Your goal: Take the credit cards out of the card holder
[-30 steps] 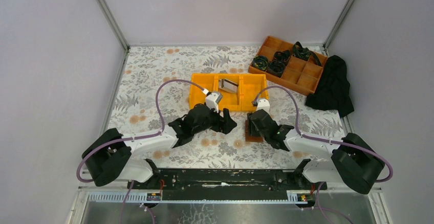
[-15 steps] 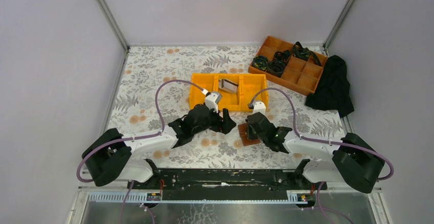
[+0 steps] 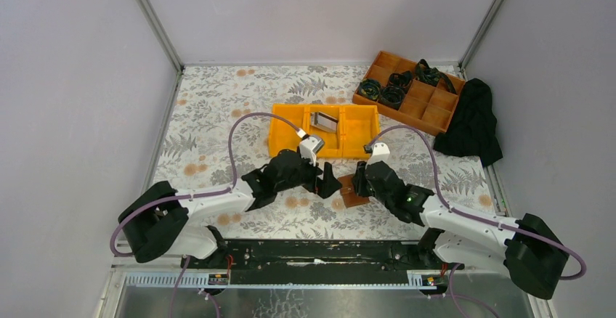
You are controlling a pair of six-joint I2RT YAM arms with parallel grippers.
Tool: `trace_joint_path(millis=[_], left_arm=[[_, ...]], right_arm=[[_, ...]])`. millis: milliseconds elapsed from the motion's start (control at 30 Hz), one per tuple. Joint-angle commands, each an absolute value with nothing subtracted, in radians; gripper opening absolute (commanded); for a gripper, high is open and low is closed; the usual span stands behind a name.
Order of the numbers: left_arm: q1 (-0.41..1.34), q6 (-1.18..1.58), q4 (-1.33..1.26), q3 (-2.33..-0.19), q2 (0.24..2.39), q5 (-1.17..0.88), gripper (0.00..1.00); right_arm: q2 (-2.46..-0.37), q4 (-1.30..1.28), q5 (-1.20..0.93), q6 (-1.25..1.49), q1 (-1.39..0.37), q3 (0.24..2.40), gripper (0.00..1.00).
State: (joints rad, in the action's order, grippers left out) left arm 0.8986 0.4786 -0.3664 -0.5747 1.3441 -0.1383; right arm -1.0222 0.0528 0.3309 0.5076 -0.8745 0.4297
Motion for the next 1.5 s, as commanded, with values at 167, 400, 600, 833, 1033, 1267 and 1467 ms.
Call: trace_joint_path(millis=[167, 400, 600, 833, 1033, 1267, 1467], left_arm=[[0.924, 0.127, -0.420, -0.667, 1.380, -0.149, 1.00], [0.923, -0.010, -0.498, -0.701, 1.516, -0.178, 0.90], [0.922, -0.034, -0.526, -0.721, 1.636, -0.272, 0.67], [0.936, -0.033, -0.569, -0.715, 1.670, -0.318, 0.77], [0.968, -0.042, -0.601, -0.704, 1.688, -0.318, 0.75], [0.982, -0.059, -0.587, -0.721, 1.738, -0.296, 0.73], [0.982, -0.081, -0.536, -0.751, 1.769, -0.261, 0.73]], right_arm=[[-0.939, 0.106, 0.287, 0.597, -0.883, 0.279, 0.23], [-0.900, 0.137, 0.268, 0.631, -0.884, 0.213, 0.22], [-0.822, 0.082, 0.287, 0.629, -0.883, 0.195, 0.23], [-0.736, 0.018, 0.316, 0.622, -0.883, 0.186, 0.22], [-0.775, 0.034, 0.309, 0.623, -0.884, 0.190, 0.22], [-0.818, 0.069, 0.292, 0.626, -0.884, 0.195, 0.22], [-0.836, 0.081, 0.284, 0.621, -0.883, 0.199, 0.23]])
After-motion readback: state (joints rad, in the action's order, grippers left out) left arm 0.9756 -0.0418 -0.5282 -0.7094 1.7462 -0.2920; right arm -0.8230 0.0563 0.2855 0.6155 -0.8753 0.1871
